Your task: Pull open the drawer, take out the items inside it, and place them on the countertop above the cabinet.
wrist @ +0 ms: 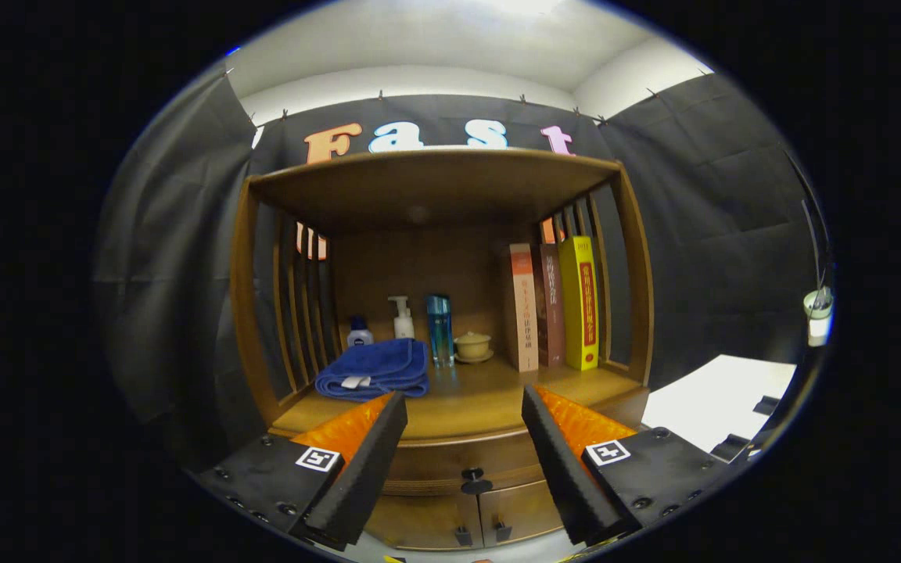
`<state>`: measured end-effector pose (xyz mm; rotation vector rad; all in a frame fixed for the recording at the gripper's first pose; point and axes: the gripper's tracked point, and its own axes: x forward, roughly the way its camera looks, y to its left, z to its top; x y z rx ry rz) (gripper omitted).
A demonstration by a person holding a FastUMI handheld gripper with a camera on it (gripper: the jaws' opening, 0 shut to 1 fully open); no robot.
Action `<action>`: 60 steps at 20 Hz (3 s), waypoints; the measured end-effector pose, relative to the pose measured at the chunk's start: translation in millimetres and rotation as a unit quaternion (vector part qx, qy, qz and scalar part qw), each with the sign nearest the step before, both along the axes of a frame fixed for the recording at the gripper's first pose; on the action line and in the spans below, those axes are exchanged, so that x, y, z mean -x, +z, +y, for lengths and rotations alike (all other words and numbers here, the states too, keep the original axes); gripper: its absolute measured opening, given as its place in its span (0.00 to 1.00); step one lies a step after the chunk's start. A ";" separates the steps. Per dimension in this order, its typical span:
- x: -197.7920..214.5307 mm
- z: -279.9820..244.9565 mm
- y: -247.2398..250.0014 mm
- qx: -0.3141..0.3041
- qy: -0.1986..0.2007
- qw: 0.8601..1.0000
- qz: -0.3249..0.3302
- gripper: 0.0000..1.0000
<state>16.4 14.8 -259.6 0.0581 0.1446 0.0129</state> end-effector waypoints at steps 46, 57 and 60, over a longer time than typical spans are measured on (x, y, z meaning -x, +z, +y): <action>10.1 -15.2 -200.9 0.029 0.013 0.990 0.134 0.44; 58.0 -21.2 -183.9 0.032 0.024 0.989 0.145 0.45; 69.7 -22.9 -180.9 0.034 0.029 0.988 0.151 0.45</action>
